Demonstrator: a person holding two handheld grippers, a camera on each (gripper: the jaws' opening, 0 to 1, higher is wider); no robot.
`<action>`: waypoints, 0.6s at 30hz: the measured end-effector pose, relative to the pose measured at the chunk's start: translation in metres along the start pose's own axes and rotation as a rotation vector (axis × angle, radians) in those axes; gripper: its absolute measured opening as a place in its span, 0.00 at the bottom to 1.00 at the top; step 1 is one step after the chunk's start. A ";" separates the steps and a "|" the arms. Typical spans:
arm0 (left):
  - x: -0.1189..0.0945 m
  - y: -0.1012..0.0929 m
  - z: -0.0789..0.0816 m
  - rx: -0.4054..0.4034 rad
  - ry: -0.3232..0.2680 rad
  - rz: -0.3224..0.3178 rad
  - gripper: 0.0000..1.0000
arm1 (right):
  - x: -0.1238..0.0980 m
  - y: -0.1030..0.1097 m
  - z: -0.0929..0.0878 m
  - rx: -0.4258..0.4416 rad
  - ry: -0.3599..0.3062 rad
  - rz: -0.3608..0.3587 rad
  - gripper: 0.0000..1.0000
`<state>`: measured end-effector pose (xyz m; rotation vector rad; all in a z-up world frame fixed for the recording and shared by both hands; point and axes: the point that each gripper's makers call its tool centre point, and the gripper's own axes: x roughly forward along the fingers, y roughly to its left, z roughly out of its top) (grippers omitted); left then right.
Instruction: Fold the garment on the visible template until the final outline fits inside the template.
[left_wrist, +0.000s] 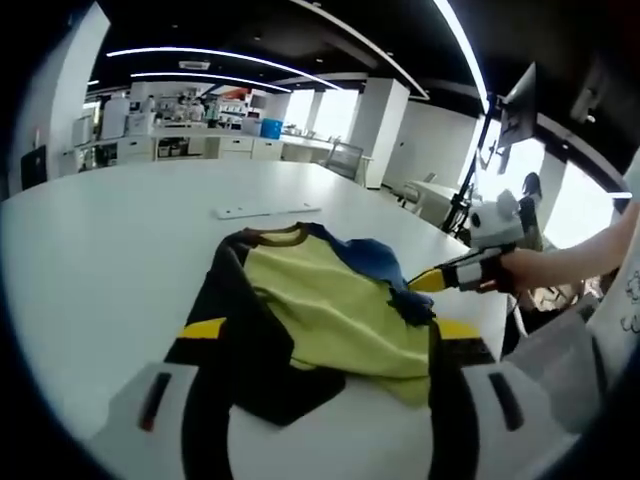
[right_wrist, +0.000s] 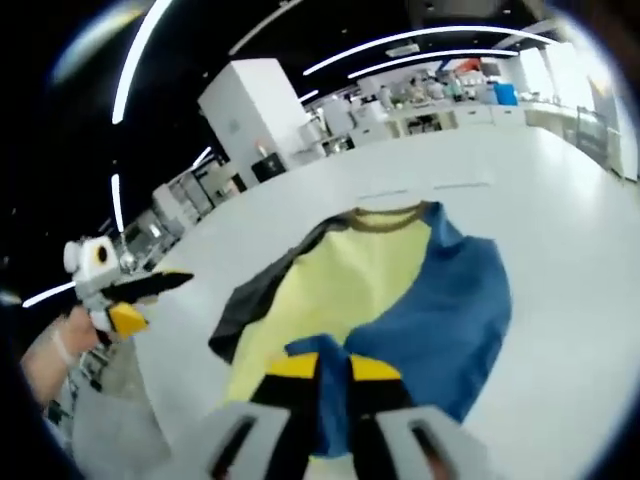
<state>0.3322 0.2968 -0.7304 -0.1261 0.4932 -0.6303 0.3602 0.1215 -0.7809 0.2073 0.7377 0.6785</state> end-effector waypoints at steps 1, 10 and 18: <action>0.000 0.000 0.000 0.000 0.001 -0.001 0.78 | -0.001 0.000 0.002 -0.005 -0.010 0.001 0.06; 0.002 -0.001 -0.003 0.001 0.005 -0.009 0.78 | -0.009 0.013 -0.005 -0.182 0.013 -0.011 0.25; 0.003 -0.002 -0.006 -0.006 0.009 -0.011 0.78 | -0.001 0.026 -0.019 -0.469 0.079 -0.038 0.18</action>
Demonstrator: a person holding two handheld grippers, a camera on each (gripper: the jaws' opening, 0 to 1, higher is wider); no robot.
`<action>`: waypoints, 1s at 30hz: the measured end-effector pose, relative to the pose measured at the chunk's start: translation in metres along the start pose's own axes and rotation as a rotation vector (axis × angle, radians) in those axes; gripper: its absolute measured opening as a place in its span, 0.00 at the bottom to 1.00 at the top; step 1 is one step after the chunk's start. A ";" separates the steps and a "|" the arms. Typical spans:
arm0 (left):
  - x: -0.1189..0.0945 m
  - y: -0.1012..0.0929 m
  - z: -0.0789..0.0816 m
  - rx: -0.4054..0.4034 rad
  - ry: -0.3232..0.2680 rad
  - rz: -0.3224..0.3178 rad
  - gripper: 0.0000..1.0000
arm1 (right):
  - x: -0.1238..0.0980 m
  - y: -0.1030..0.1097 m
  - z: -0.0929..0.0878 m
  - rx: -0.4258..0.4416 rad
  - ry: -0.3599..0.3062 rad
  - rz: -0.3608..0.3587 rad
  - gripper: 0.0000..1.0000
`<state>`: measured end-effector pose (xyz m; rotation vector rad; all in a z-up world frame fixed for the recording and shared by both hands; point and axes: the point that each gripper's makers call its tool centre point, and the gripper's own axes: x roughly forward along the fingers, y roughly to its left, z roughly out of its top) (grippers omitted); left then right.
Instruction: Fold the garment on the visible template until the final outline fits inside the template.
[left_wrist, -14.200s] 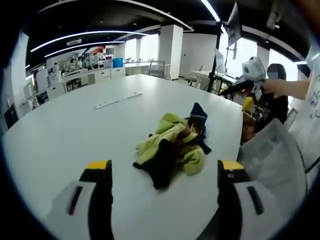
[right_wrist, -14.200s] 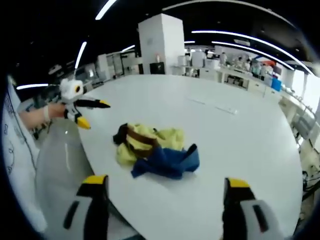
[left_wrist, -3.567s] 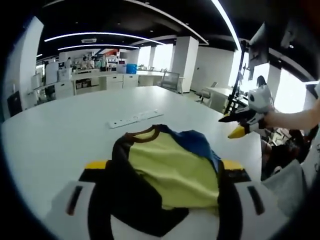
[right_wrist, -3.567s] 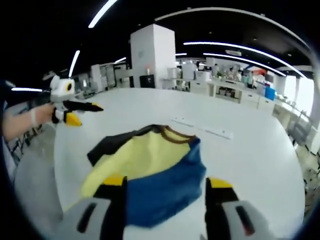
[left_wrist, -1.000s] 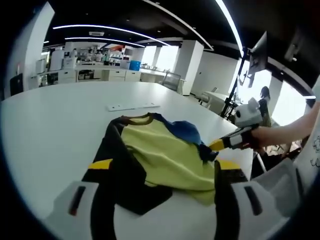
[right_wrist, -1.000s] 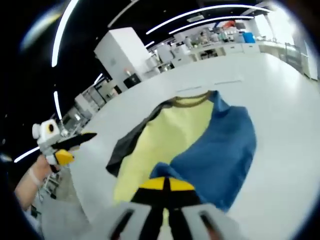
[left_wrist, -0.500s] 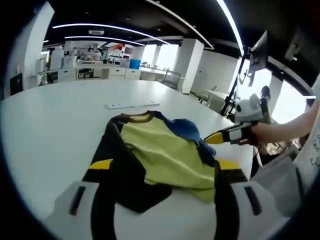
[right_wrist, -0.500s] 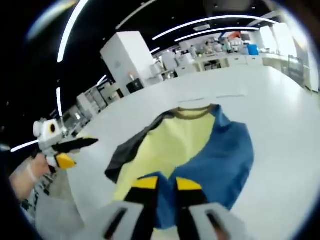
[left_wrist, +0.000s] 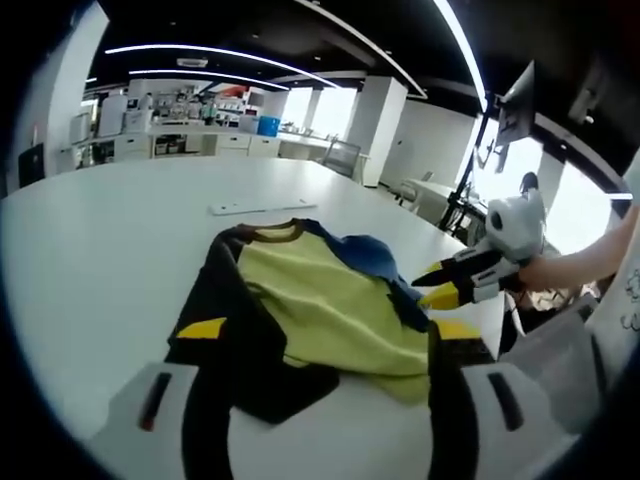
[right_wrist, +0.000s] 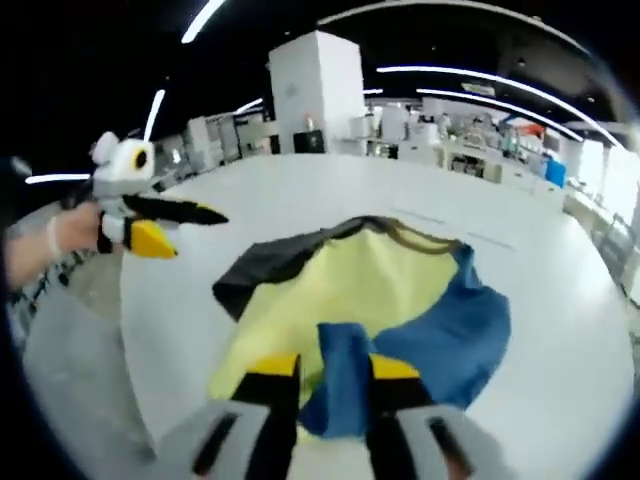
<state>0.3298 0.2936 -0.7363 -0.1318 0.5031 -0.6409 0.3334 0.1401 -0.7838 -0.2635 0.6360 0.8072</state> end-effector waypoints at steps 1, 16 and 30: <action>0.000 0.000 -0.001 0.000 0.001 -0.002 0.78 | 0.001 0.001 -0.001 -0.023 0.005 -0.004 0.15; -0.004 0.000 0.000 -0.015 -0.009 0.004 0.77 | -0.011 -0.018 0.003 0.015 -0.011 -0.035 0.00; 0.001 -0.005 -0.002 -0.017 -0.001 -0.003 0.76 | -0.105 -0.132 0.029 0.133 -0.145 -0.228 0.00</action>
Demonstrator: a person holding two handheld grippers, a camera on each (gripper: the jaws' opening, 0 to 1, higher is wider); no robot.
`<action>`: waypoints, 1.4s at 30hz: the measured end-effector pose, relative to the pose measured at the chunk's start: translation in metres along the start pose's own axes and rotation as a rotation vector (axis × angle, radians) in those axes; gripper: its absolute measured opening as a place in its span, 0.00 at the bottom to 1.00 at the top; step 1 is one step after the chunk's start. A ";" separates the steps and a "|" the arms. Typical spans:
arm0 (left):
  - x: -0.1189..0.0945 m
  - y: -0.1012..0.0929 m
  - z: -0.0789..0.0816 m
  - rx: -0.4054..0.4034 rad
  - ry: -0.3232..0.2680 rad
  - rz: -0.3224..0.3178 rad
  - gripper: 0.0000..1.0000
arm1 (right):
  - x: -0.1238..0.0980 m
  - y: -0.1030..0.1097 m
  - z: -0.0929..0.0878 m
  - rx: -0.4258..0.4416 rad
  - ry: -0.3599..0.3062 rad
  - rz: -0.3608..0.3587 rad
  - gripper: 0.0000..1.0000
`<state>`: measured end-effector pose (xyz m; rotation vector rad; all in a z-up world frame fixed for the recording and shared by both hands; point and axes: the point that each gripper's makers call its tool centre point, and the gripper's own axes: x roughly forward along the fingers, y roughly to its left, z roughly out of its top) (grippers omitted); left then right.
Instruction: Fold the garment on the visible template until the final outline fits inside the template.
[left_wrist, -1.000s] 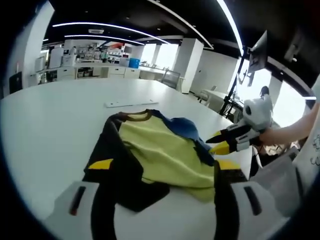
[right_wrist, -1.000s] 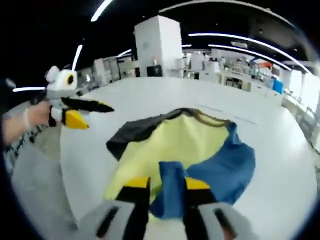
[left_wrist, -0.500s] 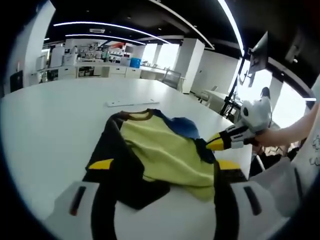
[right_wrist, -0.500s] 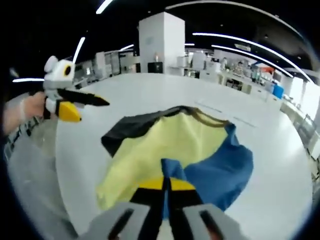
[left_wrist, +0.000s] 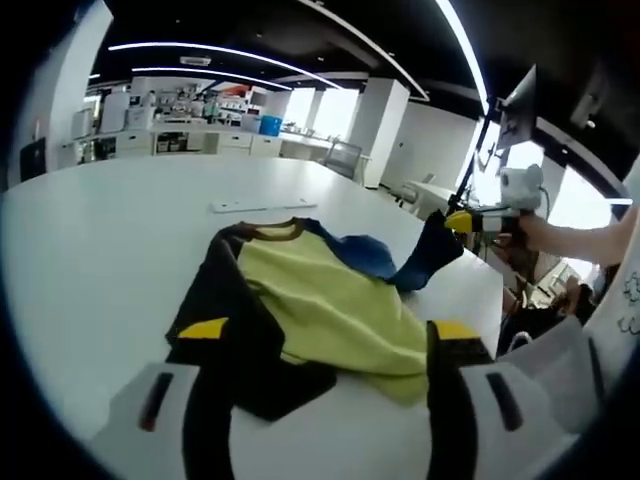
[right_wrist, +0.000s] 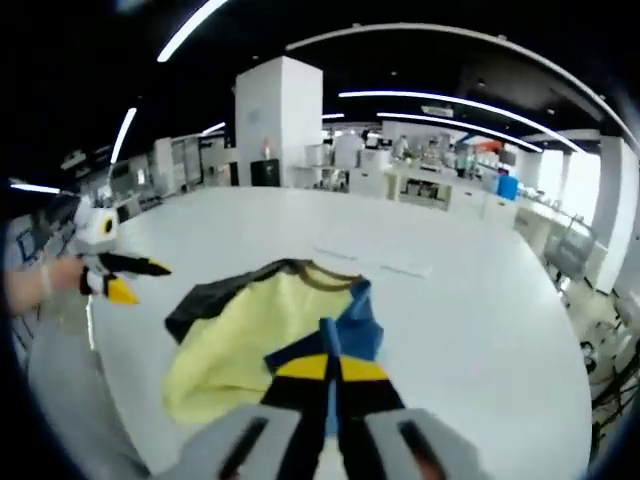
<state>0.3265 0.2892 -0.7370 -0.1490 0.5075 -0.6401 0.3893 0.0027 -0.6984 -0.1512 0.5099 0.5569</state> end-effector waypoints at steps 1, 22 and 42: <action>0.000 0.000 0.000 0.000 0.000 -0.001 0.76 | -0.003 -0.007 0.003 0.004 -0.009 -0.015 0.00; 0.002 0.023 -0.011 -0.041 0.040 0.042 0.74 | -0.022 -0.191 0.006 0.204 -0.048 -0.329 0.00; 0.010 0.038 -0.029 -0.077 0.092 0.088 0.74 | 0.010 -0.280 -0.077 0.362 0.155 -0.452 0.00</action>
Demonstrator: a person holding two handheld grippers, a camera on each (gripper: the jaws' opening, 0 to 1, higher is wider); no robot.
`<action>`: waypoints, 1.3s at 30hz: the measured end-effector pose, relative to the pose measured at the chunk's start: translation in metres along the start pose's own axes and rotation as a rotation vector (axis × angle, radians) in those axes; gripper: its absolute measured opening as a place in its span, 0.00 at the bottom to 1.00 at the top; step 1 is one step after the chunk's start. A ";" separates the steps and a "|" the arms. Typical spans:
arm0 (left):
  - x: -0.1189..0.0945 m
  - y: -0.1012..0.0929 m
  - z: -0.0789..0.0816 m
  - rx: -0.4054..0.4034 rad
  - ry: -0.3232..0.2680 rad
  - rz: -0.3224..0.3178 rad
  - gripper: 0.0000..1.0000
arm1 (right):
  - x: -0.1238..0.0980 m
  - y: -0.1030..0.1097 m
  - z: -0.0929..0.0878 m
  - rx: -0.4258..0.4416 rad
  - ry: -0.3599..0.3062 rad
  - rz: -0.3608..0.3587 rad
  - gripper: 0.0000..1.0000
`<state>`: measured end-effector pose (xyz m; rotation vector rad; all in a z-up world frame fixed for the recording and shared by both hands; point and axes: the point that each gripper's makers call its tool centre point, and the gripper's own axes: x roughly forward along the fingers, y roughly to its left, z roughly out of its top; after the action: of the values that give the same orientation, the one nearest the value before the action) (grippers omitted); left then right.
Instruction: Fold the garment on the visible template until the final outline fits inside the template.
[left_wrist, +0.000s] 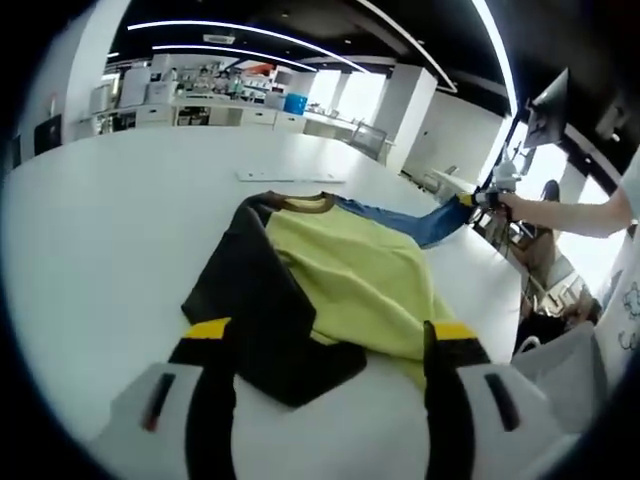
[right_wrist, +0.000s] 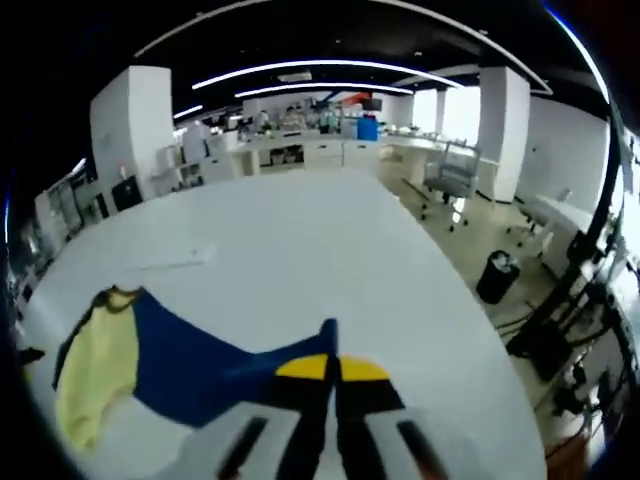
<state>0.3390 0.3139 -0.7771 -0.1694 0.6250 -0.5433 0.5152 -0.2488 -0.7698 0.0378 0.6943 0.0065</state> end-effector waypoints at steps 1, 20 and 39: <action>0.000 0.000 -0.001 0.000 0.004 0.000 0.74 | -0.001 0.002 -0.006 0.031 0.009 -0.001 0.00; 0.004 0.000 -0.014 -0.041 0.013 0.016 0.73 | 0.017 -0.014 -0.065 0.023 0.149 -0.043 0.00; -0.004 -0.002 -0.012 -0.045 -0.015 0.010 0.74 | -0.005 -0.018 -0.048 -0.014 0.055 -0.062 0.53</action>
<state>0.3287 0.3144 -0.7839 -0.2126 0.6240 -0.5185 0.4805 -0.2653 -0.8039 0.0027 0.7504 -0.0476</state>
